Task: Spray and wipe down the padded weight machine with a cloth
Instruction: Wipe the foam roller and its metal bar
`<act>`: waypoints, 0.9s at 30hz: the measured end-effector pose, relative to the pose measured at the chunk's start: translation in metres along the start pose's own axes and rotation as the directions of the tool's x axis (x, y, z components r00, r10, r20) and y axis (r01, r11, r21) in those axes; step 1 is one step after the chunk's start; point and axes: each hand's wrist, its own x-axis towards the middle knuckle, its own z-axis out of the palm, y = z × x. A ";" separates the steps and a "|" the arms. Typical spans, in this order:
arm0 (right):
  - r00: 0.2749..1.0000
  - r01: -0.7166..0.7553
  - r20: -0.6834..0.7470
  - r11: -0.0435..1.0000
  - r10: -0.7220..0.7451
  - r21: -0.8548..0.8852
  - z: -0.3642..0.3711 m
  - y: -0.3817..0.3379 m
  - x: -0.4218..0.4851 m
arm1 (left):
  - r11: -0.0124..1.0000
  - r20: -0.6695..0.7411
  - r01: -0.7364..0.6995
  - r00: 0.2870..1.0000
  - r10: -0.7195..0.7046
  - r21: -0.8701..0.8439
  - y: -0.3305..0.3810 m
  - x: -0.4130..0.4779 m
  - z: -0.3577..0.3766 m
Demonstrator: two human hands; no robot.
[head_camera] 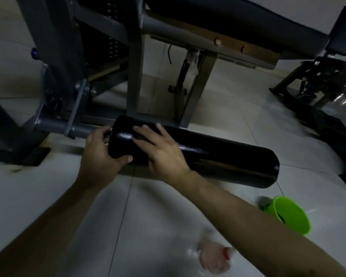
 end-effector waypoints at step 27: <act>0.989 -0.122 -0.066 0.981 0.133 0.152 0.023 -0.041 0.035 | 0.999 0.052 -0.017 0.998 0.019 -0.037 0.001 0.011 -0.005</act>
